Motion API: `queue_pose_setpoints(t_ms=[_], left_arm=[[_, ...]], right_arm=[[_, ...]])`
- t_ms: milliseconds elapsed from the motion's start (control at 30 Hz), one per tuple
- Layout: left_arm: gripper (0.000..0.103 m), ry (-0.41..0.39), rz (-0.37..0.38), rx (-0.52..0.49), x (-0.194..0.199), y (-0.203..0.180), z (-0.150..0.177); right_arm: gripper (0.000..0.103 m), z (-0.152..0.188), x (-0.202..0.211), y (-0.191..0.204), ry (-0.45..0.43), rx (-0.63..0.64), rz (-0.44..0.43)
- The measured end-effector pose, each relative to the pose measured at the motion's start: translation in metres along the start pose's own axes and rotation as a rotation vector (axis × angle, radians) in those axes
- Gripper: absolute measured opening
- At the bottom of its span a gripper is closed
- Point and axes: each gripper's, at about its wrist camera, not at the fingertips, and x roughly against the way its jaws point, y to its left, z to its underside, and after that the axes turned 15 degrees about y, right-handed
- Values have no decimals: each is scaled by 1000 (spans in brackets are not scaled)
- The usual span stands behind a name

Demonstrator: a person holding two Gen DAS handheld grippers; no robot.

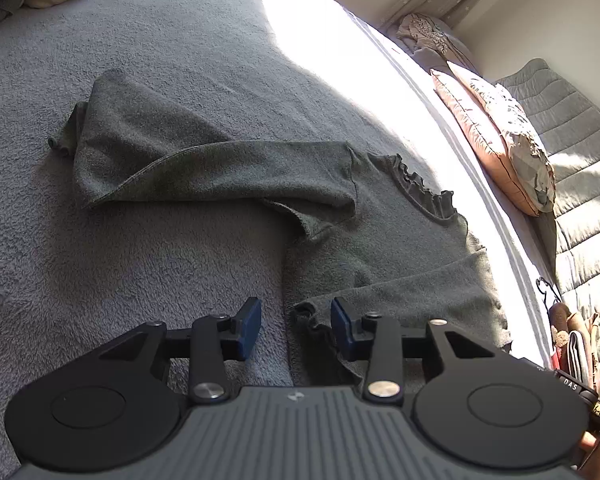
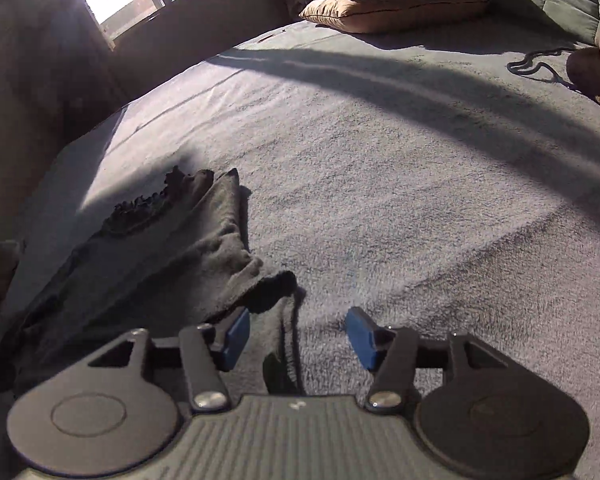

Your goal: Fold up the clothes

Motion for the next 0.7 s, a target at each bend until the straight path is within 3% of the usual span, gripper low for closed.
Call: queue_pose_setpoints(t_ms=[233,300,333,367,433,567,700], left_arm=[[47,-108,6,-43,-16,-10,-22],[41,-109,0,-83,-24,-18,-24],[8,-104,-30,-104,-29,-23,-25],[3,-99,-59,-124,-34,-27,-26],[3,-122,-88,-123,-36,-30,-31],[2,-200,-77,-86,-21,-23,-51],[2,-198,-83,-77,-21,-24,-57]], right_arm=[[61,4,1,22,-20,132,39],[61,5,-1,25,-9,150,37],[61,6,-2,26,-4,159,39],[61,7,-3,27,-3,170,51],[60,8,-4,29,-3,189,70],[58,11,-5,26,9,205,85],[58,15,-7,26,30,242,102]])
